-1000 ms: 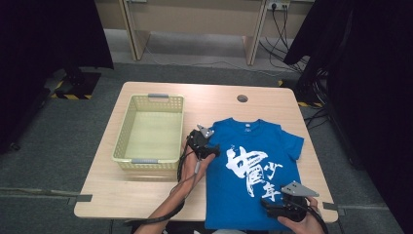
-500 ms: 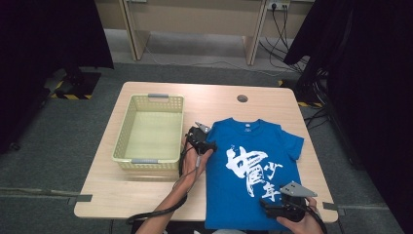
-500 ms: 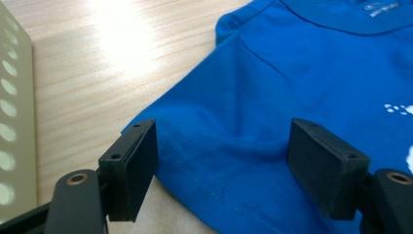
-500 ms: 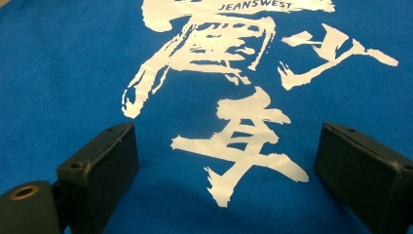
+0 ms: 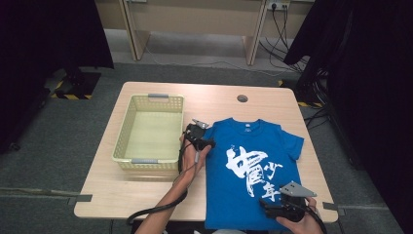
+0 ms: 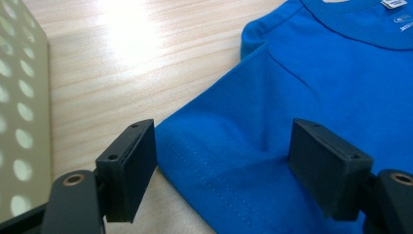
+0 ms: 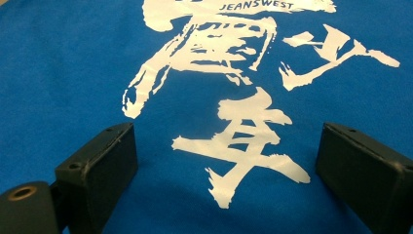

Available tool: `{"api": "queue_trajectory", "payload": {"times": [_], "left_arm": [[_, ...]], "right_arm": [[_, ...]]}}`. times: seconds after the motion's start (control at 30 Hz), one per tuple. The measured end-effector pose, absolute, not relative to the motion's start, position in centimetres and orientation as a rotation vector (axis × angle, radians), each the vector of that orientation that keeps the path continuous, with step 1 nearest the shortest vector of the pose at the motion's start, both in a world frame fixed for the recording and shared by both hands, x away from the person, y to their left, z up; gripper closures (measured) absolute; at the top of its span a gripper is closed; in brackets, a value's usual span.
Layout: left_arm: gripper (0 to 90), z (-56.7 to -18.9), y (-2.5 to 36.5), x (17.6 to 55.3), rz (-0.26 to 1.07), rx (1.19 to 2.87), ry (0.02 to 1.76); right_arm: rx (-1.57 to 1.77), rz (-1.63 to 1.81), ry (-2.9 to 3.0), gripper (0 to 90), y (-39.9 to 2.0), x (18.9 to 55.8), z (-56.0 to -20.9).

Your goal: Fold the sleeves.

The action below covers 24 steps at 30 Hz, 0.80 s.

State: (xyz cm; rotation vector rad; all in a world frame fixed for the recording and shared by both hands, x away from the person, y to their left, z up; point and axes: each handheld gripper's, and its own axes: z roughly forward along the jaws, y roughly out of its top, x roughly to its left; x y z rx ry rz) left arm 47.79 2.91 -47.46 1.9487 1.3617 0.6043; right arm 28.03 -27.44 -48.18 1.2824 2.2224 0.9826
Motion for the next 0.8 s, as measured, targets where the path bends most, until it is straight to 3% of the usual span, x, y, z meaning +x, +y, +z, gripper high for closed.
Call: {"api": "queue_trajectory", "payload": {"times": [0.3,0.8], "left_arm": [[27.5,-48.02,2.83,47.81,0.589,1.919,1.362],[66.9,-47.95,2.23,47.12,0.538,1.927,1.265]], "right_arm": [[1.281,0.983,2.222,8.4,-27.41,28.03,-48.20],[1.274,0.990,2.216,8.2,-27.41,27.97,-48.30]]}}
